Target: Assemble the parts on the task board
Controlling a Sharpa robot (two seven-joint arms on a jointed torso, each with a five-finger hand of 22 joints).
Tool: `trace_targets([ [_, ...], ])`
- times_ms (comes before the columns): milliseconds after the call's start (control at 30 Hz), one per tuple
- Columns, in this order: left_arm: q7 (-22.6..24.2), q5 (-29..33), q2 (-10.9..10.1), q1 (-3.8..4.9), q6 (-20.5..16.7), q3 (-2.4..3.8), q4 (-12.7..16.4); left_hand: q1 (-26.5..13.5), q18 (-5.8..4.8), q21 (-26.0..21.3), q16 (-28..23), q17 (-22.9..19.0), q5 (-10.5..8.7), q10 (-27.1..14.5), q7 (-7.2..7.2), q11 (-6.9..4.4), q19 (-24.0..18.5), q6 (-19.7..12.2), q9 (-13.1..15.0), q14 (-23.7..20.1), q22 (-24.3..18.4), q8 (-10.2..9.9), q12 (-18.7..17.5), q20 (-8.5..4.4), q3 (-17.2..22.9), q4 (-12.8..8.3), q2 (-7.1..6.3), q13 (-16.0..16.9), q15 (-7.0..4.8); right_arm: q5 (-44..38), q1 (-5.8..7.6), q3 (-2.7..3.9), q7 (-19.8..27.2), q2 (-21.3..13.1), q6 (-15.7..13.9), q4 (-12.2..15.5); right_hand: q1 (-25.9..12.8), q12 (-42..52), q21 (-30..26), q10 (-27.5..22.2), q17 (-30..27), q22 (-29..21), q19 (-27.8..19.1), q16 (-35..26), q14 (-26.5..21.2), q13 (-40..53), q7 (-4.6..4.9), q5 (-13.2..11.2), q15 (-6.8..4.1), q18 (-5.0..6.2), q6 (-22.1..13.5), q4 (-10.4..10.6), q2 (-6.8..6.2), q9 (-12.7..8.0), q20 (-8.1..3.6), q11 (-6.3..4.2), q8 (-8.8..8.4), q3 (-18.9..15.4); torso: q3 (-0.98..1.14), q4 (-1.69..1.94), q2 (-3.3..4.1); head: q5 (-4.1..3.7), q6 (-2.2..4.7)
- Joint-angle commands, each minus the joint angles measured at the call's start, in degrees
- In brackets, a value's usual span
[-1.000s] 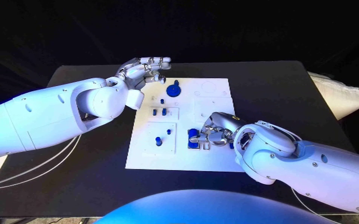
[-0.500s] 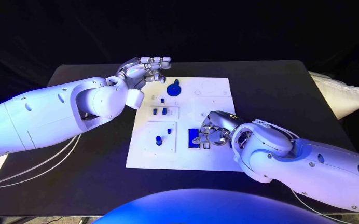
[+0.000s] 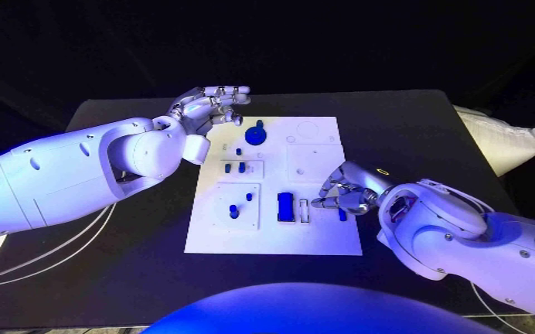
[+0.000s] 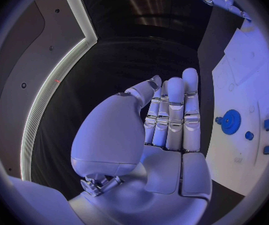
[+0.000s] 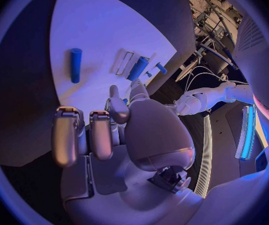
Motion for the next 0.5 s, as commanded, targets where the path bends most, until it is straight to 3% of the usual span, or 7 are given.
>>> trace_targets([
  [33,0.26,-0.33,-0.03,0.02,1.02,0.04,0.23,-0.11,0.59,-0.23,0.23,-0.06,0.15,-0.45,-0.02,-0.05,0.18,-0.32,-0.04,-0.25,-0.06,0.31,0.38,0.29,-0.27,-0.07,0.59,0.09,0.06,0.34,0.26,0.05,1.37,-2.02,-0.31,1.05,0.72,-0.23,-0.19,-0.10,5.90,0.01,0.06,0.33,4.13,-0.02,-0.02,0.31,0.44,-0.54,-0.22,-0.31,0.07,-0.09,0.38,0.14,-0.31,0.10,-0.06,-0.50,-0.07,-0.31,0.21],
  [267,0.28,-0.40,-0.01,0.02,1.14,0.04,0.38,-0.11,0.59,-0.23,0.23,-0.06,0.15,-0.45,-0.02,-0.05,0.18,-0.32,-0.04,-0.25,-0.06,0.31,0.38,0.29,-0.27,-0.07,0.59,0.09,0.06,-3.73,0.20,-0.25,0.42,-4.65,3.36,0.98,0.72,-0.93,-0.15,-0.28,5.94,0.12,0.06,0.33,4.12,-0.40,-0.40,1.31,0.33,-0.54,1.34,0.08,0.42,0.07,0.37,-0.10,0.12,-0.01,0.02,-0.93,-0.08,-0.59,0.41],
  [500,0.27,-0.48,0.03,0.02,1.23,0.04,0.42,-0.11,0.59,-0.23,0.23,-0.06,0.15,-0.45,-0.02,-0.05,0.18,-0.32,-0.04,-0.25,-0.06,0.31,0.38,0.29,-0.27,-0.07,0.59,0.09,0.06,-7.02,-0.59,-0.53,0.08,-4.93,4.81,-0.65,0.38,-1.51,-0.27,-0.44,5.63,-0.09,-0.04,0.12,4.04,-0.76,-0.48,1.65,0.26,-0.50,1.66,0.50,0.43,0.09,0.33,-0.17,0.12,-0.25,0.11,-0.83,-0.05,-0.95,0.51],
])
